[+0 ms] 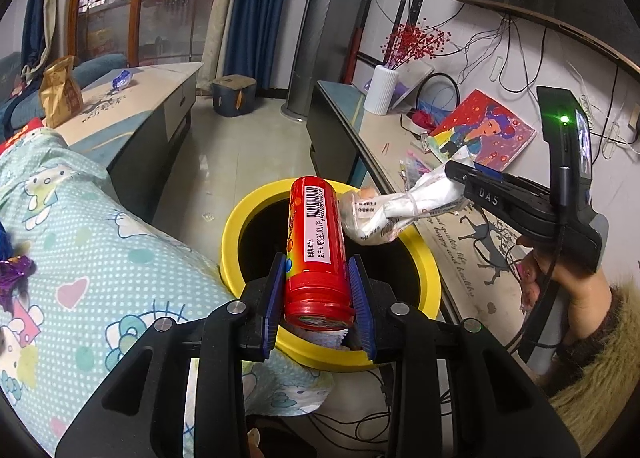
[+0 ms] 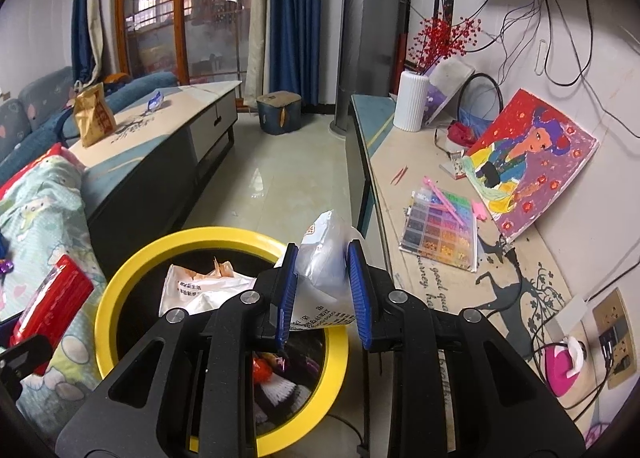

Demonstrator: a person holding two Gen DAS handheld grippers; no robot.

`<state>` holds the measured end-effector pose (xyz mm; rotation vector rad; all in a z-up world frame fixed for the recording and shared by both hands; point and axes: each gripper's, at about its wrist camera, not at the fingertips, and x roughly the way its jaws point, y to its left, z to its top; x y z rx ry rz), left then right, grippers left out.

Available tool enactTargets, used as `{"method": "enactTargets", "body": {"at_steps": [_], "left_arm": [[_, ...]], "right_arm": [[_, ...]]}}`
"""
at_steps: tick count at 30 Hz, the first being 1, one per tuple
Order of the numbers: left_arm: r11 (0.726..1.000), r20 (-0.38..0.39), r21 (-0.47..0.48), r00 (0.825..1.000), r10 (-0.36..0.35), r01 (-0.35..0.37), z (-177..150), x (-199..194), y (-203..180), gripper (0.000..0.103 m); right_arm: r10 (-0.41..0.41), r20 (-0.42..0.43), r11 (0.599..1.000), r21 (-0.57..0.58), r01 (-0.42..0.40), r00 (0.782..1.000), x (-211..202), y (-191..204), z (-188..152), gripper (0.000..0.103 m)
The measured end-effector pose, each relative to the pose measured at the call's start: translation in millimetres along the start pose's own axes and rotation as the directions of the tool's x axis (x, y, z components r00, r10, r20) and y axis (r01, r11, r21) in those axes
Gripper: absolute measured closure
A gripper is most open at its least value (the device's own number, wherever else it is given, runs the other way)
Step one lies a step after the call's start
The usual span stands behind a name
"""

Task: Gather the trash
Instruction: 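Open both tools to drop the red container and white bag into the bin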

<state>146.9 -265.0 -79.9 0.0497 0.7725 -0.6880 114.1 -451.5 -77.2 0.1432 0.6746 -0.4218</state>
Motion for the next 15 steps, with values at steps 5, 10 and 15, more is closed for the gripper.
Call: {"method": "enactTargets", "body": {"at_steps": [5, 10, 15], "left_arm": [[1.0, -0.007, -0.016, 1.0, 0.002, -0.002, 6.6, 15.0, 2.0, 0.041], [0.998, 0.013, -0.066, 1.0, 0.022, -0.021, 5.8, 6.2, 17.6, 0.013], [0.992, 0.041, -0.098, 0.996, 0.083, -0.078, 2.6, -17.6, 31.2, 0.007]], "right_arm": [[0.045, -0.022, 0.999, 0.024, -0.045, 0.999, 3.2, 2.3, -2.3, 0.056], [0.067, -0.024, 0.997, 0.035, -0.066, 0.997, 0.8, 6.6, -1.4, 0.048], [0.113, -0.02, 0.993, 0.037, -0.112, 0.993, -5.3, 18.3, 0.2, 0.047]]}}
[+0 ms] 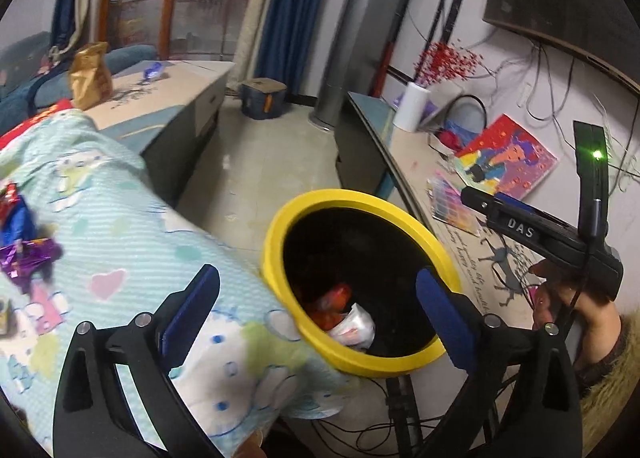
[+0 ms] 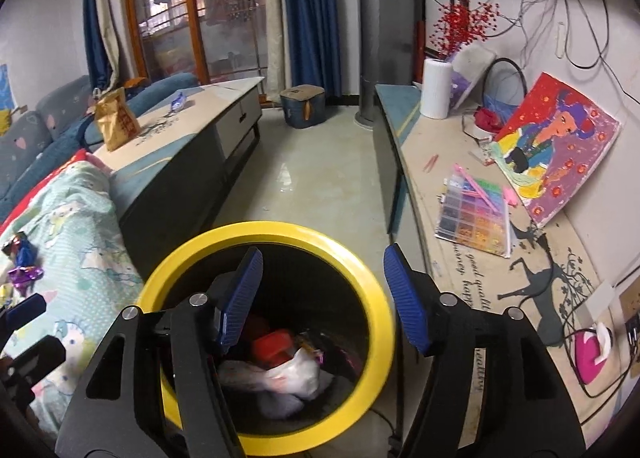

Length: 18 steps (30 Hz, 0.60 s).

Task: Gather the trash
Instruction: 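Open both tools to drop the red container and white bag into the bin, then move both open tools back over the remaining trash on the bed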

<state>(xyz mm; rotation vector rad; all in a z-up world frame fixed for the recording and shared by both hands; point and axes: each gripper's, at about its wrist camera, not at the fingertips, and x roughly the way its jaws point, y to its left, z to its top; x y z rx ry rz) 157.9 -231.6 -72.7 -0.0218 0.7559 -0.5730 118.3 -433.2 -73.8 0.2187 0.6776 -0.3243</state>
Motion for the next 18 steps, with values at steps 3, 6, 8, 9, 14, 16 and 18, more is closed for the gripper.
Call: {"method": "enactTargets", "body": {"at_steps": [3, 6, 8, 9, 14, 16, 18], "left_arm": [[0.999, 0.023, -0.02, 0.999, 0.026, -0.025, 0.3, -14.7, 7.9, 0.007], [0.998, 0.046, -0.025, 0.998, 0.051, -0.049, 0.0, -27.8, 13.3, 0.007], [0.998, 0.061, -0.029, 0.996, 0.063, -0.061, 0.2, -35.7, 16.4, 0.007], [0.997, 0.073, -0.03, 0.995, 0.071, -0.069, 0.2, -41.0, 17.8, 0.007], [0.994, 0.117, -0.032, 0.987, 0.111, -0.108, -1.6, -63.8, 27.9, 0.007], [0.992, 0.131, -0.04, 0.984, 0.123, -0.119, -2.4, -73.8, 36.4, 0.007], [0.991, 0.143, -0.057, 0.981, 0.131, -0.124, -2.1, -82.7, 43.9, 0.007]], "right_arm": [[0.033, 0.011, 0.999, -0.011, -0.033, 0.999, -6.5, 11.0, 2.0, 0.047], [0.071, 0.017, 0.997, -0.017, -0.071, 0.997, -12.5, 20.4, 4.2, 0.047], [0.095, 0.019, 0.995, -0.02, -0.094, 0.995, -16.6, 26.5, 4.9, 0.047], [0.106, 0.02, 0.994, -0.023, -0.106, 0.994, -18.5, 29.6, 5.4, 0.047], [0.156, 0.026, 0.987, -0.046, -0.155, 0.987, -27.2, 46.5, 6.0, 0.047], [0.175, 0.028, 0.983, -0.052, -0.173, 0.984, -30.5, 52.9, 5.9, 0.047], [0.202, 0.029, 0.978, -0.056, -0.2, 0.979, -34.0, 60.1, 4.8, 0.047]]}}
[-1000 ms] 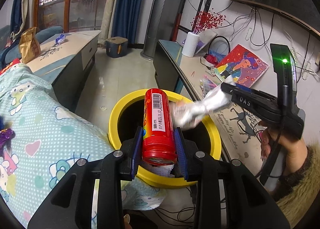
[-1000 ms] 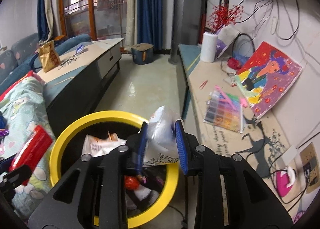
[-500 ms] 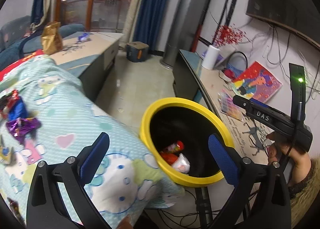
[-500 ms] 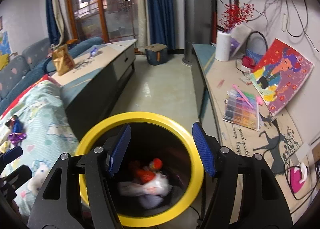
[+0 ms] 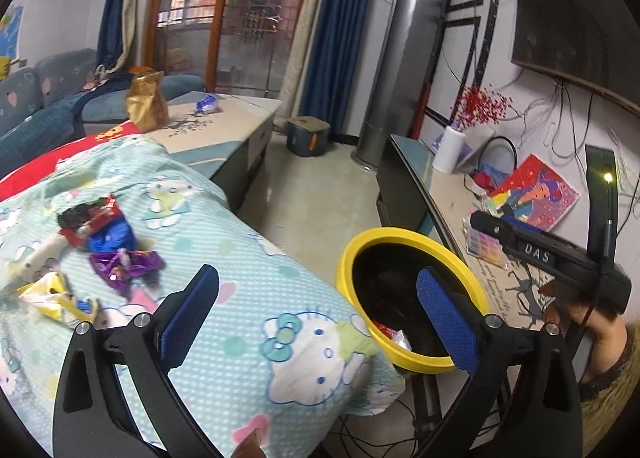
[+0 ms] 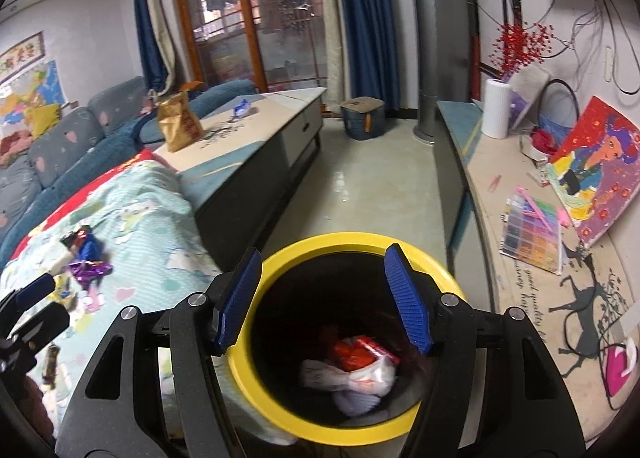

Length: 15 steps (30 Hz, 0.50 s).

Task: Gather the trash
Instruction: 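Move both open tools back over the remaining trash on the bed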

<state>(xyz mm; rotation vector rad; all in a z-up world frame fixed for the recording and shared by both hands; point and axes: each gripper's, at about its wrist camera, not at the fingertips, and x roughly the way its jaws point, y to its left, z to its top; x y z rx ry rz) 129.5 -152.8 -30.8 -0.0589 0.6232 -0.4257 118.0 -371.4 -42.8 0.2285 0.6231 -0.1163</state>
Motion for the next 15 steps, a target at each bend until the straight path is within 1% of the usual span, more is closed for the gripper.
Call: {"method": "enactTargets", "body": {"at_steps": [9, 15], "left_arm": [[0.997, 0.054, -0.048, 0.997, 0.061, -0.059, 7.0, -29.5, 29.1, 0.007], [0.992, 0.074, -0.082, 0.992, 0.1, -0.094, 9.8, -42.6, 49.9, 0.007]], "right_arm": [[0.093, -0.004, 0.994, -0.063, -0.093, 0.996, -6.0, 38.5, -5.8, 0.047], [0.164, 0.0, 0.981, -0.109, -0.163, 0.986, -13.4, 66.5, -9.9, 0.047]]}}
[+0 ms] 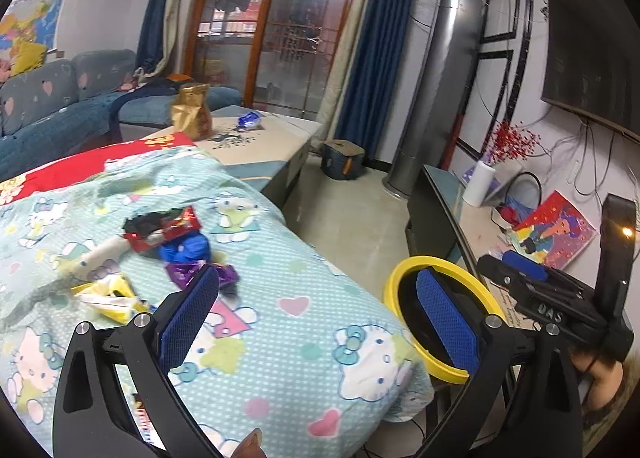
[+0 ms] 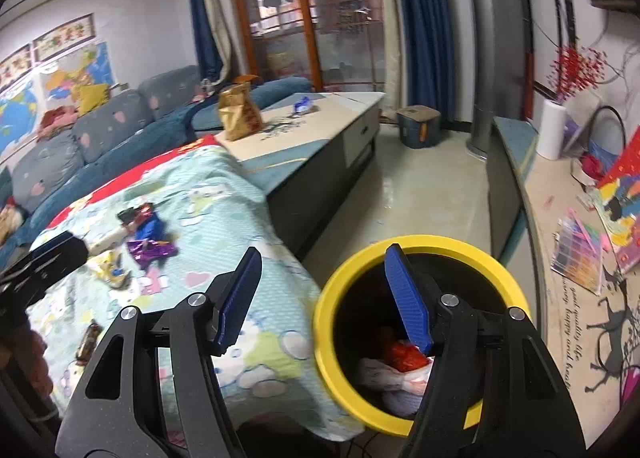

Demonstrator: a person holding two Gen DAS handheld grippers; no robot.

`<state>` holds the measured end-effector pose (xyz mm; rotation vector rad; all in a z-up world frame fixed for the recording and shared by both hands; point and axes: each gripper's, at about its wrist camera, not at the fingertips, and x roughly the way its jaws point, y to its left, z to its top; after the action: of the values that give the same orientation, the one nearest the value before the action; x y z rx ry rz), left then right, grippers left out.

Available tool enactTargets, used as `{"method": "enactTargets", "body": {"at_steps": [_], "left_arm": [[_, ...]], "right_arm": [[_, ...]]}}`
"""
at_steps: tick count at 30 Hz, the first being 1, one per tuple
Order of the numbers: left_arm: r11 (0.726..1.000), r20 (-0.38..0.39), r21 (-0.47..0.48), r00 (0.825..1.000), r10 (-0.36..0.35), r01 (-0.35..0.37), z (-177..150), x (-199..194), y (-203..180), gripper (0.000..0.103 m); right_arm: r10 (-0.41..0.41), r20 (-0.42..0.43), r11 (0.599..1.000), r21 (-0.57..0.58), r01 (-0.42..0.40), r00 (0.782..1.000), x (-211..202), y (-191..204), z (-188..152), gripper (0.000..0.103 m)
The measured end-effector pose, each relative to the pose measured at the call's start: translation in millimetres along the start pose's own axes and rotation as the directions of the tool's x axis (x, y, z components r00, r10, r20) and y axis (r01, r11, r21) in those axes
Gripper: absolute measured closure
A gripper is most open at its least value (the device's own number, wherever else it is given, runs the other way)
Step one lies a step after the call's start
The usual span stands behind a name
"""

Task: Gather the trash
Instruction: 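Move both open tools back over the remaining trash on the bed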

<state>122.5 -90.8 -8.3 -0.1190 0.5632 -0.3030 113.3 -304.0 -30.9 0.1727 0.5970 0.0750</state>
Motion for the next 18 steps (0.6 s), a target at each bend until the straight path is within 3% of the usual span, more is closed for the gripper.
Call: {"method": "enactTargets", "body": {"at_steps": [18], "left_arm": [[0.991, 0.041, -0.082, 0.993, 0.113, -0.109, 11.5, -16.6, 69.4, 0.007]], "right_arm": [[0.182, -0.067, 0.972, -0.138, -0.189, 0.981, 11.4, 95.0, -12.3, 0.044]]}}
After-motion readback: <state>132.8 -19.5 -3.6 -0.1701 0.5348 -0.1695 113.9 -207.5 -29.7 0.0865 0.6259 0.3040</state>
